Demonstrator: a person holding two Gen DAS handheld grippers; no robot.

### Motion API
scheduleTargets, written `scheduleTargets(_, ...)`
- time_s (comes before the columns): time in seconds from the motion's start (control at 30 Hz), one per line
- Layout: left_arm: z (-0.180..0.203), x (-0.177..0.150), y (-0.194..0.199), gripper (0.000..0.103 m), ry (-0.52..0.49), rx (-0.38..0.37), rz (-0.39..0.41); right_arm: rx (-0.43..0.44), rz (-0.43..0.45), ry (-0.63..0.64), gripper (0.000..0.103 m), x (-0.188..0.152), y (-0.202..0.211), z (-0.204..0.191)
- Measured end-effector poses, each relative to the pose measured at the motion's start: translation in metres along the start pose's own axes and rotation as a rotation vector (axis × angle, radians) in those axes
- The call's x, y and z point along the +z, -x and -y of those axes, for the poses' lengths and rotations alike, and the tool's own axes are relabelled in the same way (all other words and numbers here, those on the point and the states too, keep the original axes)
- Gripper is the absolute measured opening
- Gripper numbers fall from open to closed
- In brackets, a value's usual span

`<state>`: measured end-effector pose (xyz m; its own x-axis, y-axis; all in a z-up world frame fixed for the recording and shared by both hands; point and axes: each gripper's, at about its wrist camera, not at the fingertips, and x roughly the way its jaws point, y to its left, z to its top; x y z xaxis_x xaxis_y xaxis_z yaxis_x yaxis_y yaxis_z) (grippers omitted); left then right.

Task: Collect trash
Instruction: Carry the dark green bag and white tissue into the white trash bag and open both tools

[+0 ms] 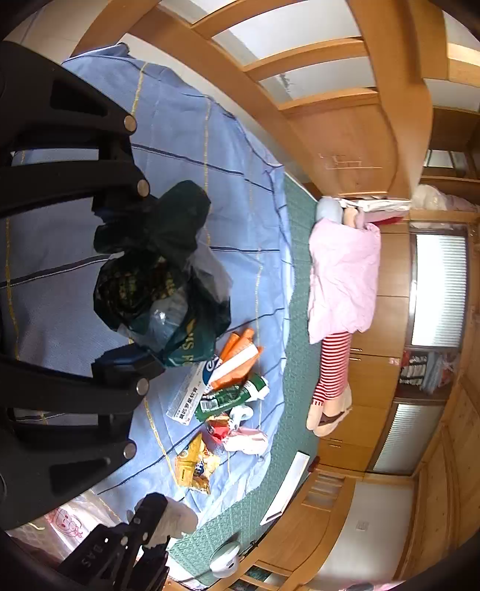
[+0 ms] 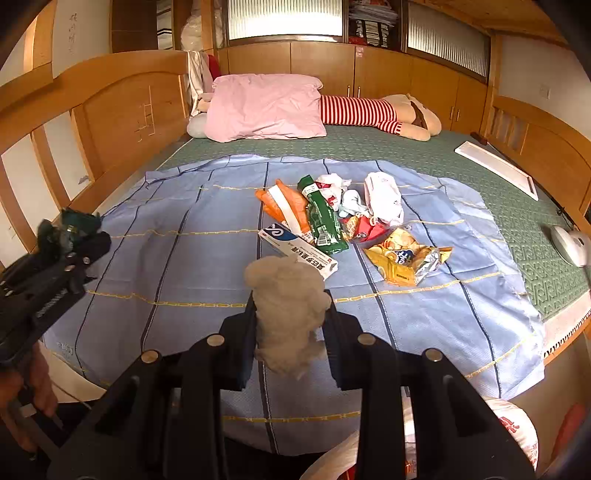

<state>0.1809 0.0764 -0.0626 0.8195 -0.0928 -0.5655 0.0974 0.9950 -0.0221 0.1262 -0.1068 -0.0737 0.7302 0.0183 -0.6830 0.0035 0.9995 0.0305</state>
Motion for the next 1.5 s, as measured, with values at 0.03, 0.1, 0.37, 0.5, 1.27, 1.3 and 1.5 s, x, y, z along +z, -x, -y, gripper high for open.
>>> scheduleTargets(0.03,0.0,0.0,0.002,0.052,-0.004,0.001,0.007,0.001,-0.001,-0.001,0.033,0.0,0.0,0.0)
scheduleTargets(0.1,0.002,-0.001,0.008,0.052,-0.01,0.001,0.017,0.005,-0.006,-0.001,0.033,-0.001,-0.001,-0.001)
scheduleTargets(0.37,0.007,-0.004,0.012,0.052,-0.027,-0.02,0.022,0.011,-0.01,-0.005,0.033,0.0,0.004,-0.001)
scheduleTargets(0.5,0.007,-0.005,0.011,0.052,-0.029,-0.023,0.017,0.01,-0.016,-0.018,0.033,-0.001,0.004,0.004)
scheduleTargets(1.27,0.087,-0.031,0.007,0.052,-0.074,-0.814,-0.222,-0.089,-0.402,-0.052,0.077,-0.107,0.074,0.142)
scheduleTargets(1.3,0.102,-0.037,0.01,0.052,-0.11,-0.892,-0.25,-0.106,-0.373,-0.093,0.079,-0.102,0.079,0.151)
scheduleTargets(1.5,0.174,-0.078,0.04,0.097,-0.343,-1.134,-0.371,-0.168,-0.212,-0.343,0.08,-0.083,0.102,0.207)
